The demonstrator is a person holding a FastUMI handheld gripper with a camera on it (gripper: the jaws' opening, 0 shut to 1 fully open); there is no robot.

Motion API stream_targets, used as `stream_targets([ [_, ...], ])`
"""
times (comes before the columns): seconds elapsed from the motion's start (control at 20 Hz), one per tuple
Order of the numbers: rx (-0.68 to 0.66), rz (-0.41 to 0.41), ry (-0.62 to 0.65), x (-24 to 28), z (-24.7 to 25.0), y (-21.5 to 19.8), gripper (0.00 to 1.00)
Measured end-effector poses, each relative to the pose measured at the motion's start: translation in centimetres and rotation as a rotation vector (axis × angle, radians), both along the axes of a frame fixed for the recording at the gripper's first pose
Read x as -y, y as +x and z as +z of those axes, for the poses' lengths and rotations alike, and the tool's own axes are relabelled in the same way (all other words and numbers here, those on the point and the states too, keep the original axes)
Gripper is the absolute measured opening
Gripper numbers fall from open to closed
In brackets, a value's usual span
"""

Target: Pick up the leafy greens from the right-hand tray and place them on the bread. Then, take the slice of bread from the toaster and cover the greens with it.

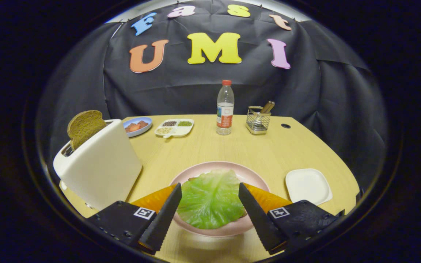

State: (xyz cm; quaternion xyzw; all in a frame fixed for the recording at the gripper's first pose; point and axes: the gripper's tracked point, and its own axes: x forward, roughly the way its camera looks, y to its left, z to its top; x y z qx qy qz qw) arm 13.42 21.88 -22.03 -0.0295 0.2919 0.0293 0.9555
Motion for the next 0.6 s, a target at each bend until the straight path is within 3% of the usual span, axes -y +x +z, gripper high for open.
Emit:
stream_targets([
  [0.6,0.112,0.095,-0.027,-10.6,9.9,-3.0,0.97],
])
